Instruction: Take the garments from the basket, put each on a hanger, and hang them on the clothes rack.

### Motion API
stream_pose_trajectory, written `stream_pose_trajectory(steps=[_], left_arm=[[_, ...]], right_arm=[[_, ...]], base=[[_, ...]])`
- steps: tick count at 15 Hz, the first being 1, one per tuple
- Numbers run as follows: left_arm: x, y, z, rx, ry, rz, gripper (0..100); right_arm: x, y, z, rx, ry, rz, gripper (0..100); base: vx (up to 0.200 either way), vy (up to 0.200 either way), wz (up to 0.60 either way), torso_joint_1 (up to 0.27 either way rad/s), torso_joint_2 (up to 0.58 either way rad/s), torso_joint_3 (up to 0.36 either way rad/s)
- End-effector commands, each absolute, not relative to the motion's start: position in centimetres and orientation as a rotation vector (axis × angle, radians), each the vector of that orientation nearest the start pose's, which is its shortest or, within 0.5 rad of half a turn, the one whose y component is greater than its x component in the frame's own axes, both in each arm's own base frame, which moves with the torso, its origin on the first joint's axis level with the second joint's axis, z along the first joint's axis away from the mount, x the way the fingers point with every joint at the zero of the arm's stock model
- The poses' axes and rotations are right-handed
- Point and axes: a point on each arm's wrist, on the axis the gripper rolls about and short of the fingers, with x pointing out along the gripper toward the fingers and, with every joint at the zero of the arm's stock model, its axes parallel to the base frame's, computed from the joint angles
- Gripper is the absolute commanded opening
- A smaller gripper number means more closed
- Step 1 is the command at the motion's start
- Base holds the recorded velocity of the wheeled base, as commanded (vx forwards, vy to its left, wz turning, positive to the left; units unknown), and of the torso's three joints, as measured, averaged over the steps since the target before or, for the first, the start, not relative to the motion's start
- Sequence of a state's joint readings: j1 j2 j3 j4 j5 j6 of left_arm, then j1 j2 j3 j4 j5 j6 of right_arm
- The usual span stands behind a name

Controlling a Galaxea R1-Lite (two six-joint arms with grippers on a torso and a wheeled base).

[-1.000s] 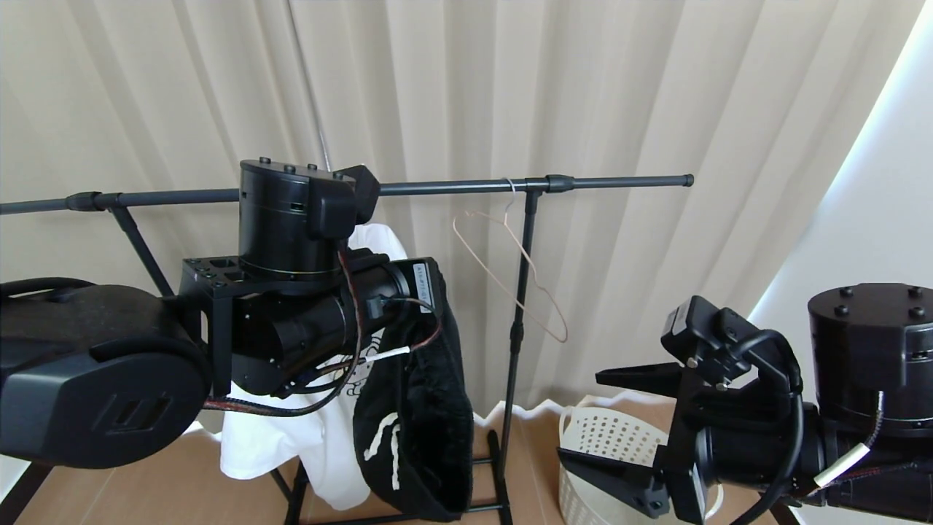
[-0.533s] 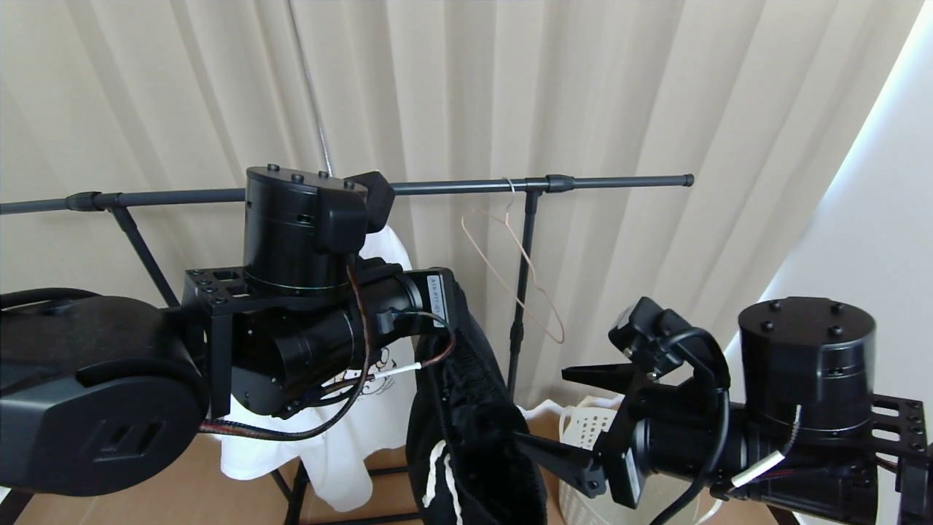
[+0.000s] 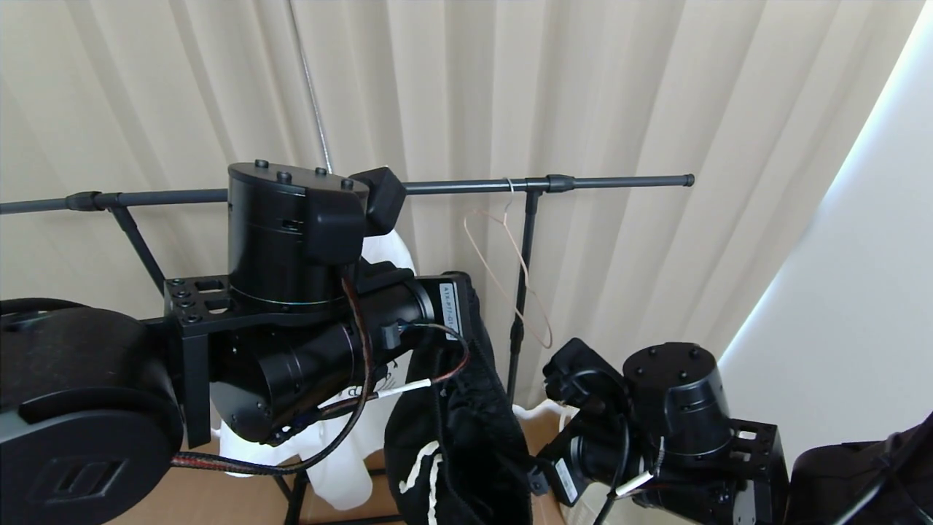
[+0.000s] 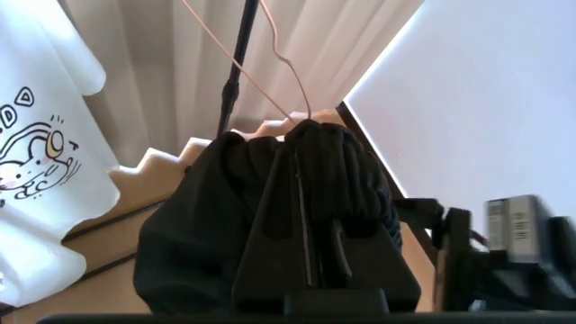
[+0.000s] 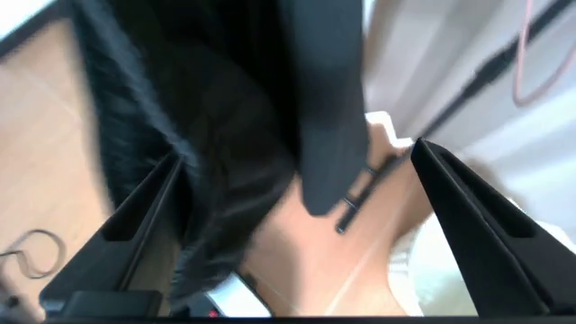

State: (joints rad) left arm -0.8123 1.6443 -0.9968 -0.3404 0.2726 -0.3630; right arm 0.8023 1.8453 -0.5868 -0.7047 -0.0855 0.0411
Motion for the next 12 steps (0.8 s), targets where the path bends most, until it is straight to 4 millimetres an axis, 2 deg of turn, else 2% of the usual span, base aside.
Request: stream_pose_trajectory(steps=[1, 7, 8, 10, 12], left_arm=[[21.3, -21.4, 22.6, -0.199, 0.349, -0.477, 0], [21.3, -21.3, 22.7, -0.200, 0.348, -0.477, 0], [21.3, -21.3, 22.7, -0.199, 0.349, -0.477, 0], [21.3, -21.3, 22.6, -0.198, 0.350, -0.476, 0], [21.4, -21.3, 22.7, -0.198, 0.348, -0.472, 0]], right_arm=[[20.7, 21.3, 7.6, -0.235, 0.576, 0.683, 100], [20.7, 21.2, 8.0, -0.226, 0.563, 0.681, 100], [20.7, 21.1, 8.1, -0.223, 0.559, 0.680, 0], [20.8, 21.1, 8.6, -0.212, 0.541, 0.682, 0], [21.1, 20.2, 9.4, -0.197, 0.521, 0.653, 0]], base=[[0.000, 0.000, 0.00, 0.000, 0.00, 0.000], [0.000, 0.000, 0.00, 0.000, 0.00, 0.000], [0.000, 0.000, 0.00, 0.000, 0.00, 0.000], [0.000, 0.000, 0.00, 0.000, 0.00, 0.000], [0.000, 0.000, 0.00, 0.000, 0.00, 0.000]])
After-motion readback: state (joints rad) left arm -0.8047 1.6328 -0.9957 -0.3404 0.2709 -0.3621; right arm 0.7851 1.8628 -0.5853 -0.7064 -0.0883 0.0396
